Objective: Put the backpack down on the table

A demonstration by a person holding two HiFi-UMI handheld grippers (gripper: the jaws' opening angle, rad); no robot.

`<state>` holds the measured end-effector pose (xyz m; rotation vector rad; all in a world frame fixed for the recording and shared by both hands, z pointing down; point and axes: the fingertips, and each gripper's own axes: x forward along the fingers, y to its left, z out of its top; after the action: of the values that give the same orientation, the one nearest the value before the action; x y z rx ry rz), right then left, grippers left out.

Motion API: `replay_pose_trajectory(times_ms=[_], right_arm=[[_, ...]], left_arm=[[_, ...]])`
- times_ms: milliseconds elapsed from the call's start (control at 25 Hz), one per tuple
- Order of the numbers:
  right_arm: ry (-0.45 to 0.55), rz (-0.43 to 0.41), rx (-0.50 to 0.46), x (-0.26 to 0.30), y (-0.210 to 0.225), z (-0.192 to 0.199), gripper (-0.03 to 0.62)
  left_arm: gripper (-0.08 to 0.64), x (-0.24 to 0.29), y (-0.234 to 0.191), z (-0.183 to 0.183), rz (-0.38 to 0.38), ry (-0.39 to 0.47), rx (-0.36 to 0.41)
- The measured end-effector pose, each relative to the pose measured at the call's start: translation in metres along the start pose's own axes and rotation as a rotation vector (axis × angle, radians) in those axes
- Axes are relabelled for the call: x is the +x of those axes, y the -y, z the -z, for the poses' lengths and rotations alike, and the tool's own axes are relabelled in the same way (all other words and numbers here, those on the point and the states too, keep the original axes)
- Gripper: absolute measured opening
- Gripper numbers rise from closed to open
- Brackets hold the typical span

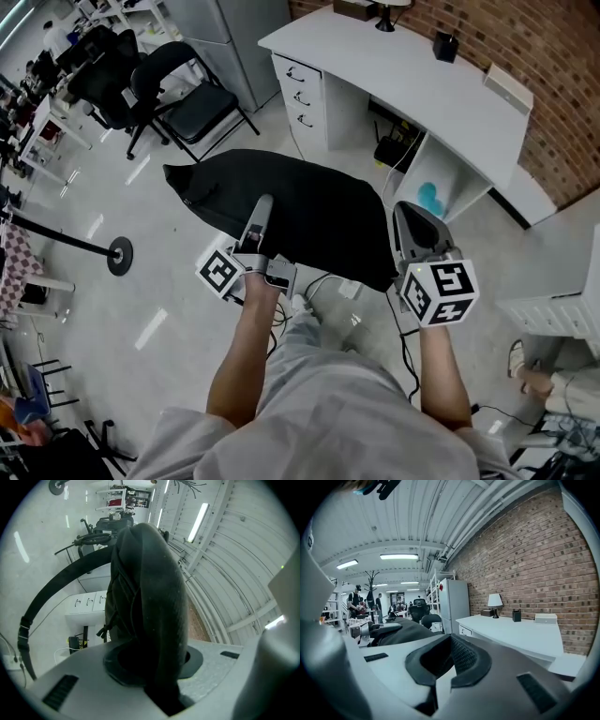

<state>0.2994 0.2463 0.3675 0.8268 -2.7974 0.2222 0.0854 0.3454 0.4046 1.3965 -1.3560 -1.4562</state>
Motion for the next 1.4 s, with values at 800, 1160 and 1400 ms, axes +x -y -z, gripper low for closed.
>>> replay_pose_trajectory(times_ms=[800, 1160, 1400], right_arm=[[-0.034, 0.067, 0.006, 0.164, -0.061, -0.035, 0.002], [-0.024, 0.075, -0.011, 0.191, -0.061, -0.047, 0.002], [-0.016, 0.075, -0.008, 0.215, -0.045, -0.050, 0.002]], left_arm=[[0.103, 0.079, -0.042, -0.155, -0.002, -0.078, -0.022], [0.103, 0.102, -0.049, -0.173, 0.020, -0.088, -0.030], [0.103, 0.129, -0.061, -0.177, 0.017, -0.096, -0.031]])
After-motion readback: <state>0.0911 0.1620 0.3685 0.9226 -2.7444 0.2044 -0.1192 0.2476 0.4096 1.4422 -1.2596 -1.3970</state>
